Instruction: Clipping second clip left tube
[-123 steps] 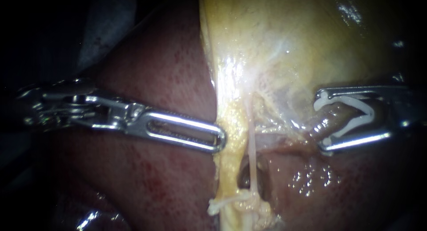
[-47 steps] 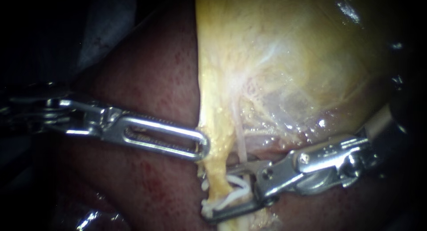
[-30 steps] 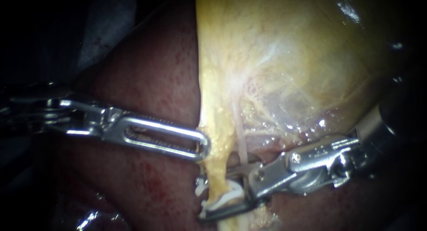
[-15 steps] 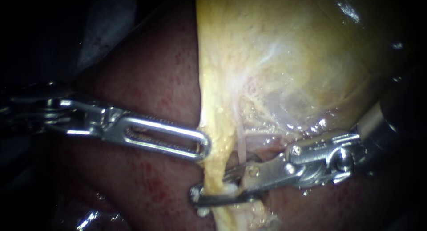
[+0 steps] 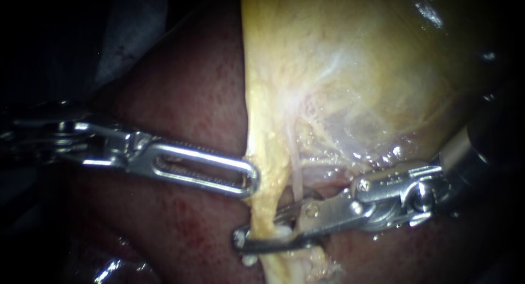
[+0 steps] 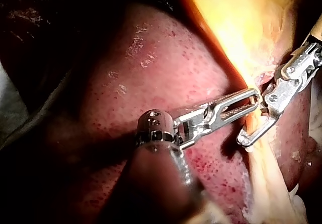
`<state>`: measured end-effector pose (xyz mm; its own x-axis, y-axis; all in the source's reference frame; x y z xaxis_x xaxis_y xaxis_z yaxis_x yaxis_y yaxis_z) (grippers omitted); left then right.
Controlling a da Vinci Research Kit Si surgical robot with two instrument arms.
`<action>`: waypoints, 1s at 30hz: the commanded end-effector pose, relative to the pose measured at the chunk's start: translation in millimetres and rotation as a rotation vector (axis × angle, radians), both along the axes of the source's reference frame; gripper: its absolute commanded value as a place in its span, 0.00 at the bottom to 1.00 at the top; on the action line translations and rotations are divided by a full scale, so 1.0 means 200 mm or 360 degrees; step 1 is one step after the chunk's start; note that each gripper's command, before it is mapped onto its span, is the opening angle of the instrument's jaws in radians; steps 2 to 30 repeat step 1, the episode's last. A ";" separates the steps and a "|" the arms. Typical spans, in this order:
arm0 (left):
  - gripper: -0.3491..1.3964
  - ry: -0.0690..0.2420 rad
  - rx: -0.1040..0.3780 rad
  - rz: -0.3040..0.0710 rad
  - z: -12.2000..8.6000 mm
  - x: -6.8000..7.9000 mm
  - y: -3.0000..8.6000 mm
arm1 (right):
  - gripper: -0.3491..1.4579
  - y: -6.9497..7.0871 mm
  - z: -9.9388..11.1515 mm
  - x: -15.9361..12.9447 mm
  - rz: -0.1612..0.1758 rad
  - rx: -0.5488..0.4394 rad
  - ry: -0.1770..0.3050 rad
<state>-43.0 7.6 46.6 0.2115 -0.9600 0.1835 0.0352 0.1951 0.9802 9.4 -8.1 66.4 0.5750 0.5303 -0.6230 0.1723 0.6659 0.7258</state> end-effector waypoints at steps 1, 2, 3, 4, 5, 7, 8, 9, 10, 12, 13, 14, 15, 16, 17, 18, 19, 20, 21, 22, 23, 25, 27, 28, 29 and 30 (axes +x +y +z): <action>0.00 0.0001 0.0000 0.0000 0.000 0.000 0.000 | 0.00 0.000 0.000 0.000 -0.0001 0.0001 0.0000; 0.00 0.0001 0.0000 0.0000 0.000 0.000 0.000 | 0.00 0.000 0.000 0.000 -0.0001 0.0001 0.0000; 0.00 0.0001 0.0000 0.0000 0.000 0.000 0.000 | 0.00 0.000 0.000 0.000 -0.0001 0.0001 0.0000; 0.00 0.0001 0.0000 0.0000 0.000 0.000 0.000 | 0.00 0.000 0.000 0.000 -0.0001 0.0001 0.0000; 0.00 0.0001 0.0000 0.0000 0.000 0.000 0.000 | 0.00 0.000 0.000 0.000 -0.0001 0.0001 0.0000; 0.00 0.0001 0.0000 0.0000 0.000 0.000 0.000 | 0.00 0.000 0.000 0.000 -0.0001 0.0001 0.0000; 0.00 0.0001 0.0000 0.0000 0.000 0.000 0.000 | 0.00 0.000 0.000 0.000 -0.0001 0.0001 0.0000; 0.00 0.0001 0.0000 0.0000 0.000 0.000 0.000 | 0.00 0.000 0.000 0.000 -0.0001 0.0001 0.0000; 0.00 0.0001 0.0000 0.0000 0.000 0.000 0.000 | 0.00 0.000 0.000 0.000 -0.0001 0.0001 0.0000; 0.00 0.0001 0.0000 0.0000 0.000 0.000 0.000 | 0.00 0.000 0.000 0.000 -0.0001 0.0001 0.0000; 0.00 0.0001 0.0000 0.0000 0.000 0.000 0.000 | 0.00 0.000 0.000 0.000 -0.0001 0.0001 0.0000; 0.00 0.0001 0.0000 0.0000 0.000 0.000 0.000 | 0.00 0.000 0.000 0.000 -0.0001 0.0001 0.0000; 0.00 0.0001 0.0000 0.0000 0.000 0.000 0.000 | 0.00 0.000 0.000 0.000 -0.0001 0.0001 0.0000; 0.00 0.0001 0.0000 0.0000 0.000 0.000 0.000 | 0.00 0.000 0.000 0.000 -0.0001 0.0001 0.0000; 0.00 0.0001 0.0000 0.0000 0.000 0.000 0.000 | 0.00 0.000 0.000 0.000 -0.0001 0.0001 0.0000; 0.00 0.0001 0.0000 0.0000 0.000 0.000 0.000 | 0.00 0.000 0.000 0.000 -0.0001 0.0001 0.0000; 0.00 0.0001 0.0000 0.0000 0.000 0.000 0.000 | 0.00 0.000 0.000 0.000 -0.0001 0.0001 0.0000; 0.00 0.0001 0.0000 0.0000 0.000 0.000 0.000 | 0.00 0.000 0.000 0.000 -0.0001 0.0001 0.0000; 0.00 0.0001 0.0000 0.0000 0.000 0.000 0.000 | 0.00 0.000 0.000 0.000 -0.0001 0.0001 0.0000; 0.00 0.0001 0.0000 0.0000 0.000 0.000 0.000 | 0.00 0.000 0.000 0.000 -0.0001 0.0001 0.0000; 0.00 0.0001 0.0000 0.0000 0.000 0.000 0.000 | 0.00 0.000 0.000 0.000 -0.0001 0.0001 0.0000; 0.00 0.0001 0.0000 0.0000 0.000 0.000 0.000 | 0.00 0.000 0.000 0.000 -0.0001 0.0001 0.0000; 0.00 0.0001 0.0000 0.0000 0.000 0.000 0.000 | 0.00 0.000 0.000 0.000 -0.0001 0.0001 0.0000; 0.00 0.0001 0.0000 0.0000 0.000 0.000 0.000 | 0.00 0.000 0.000 0.000 -0.0001 0.0001 0.0000; 0.00 0.0001 0.0000 0.0000 0.000 0.000 0.000 | 0.00 0.000 0.000 0.000 -0.0001 0.0001 0.0000; 0.00 0.0001 0.0000 0.0000 0.000 0.000 0.000 | 0.00 0.000 0.000 0.000 -0.0001 0.0001 0.0000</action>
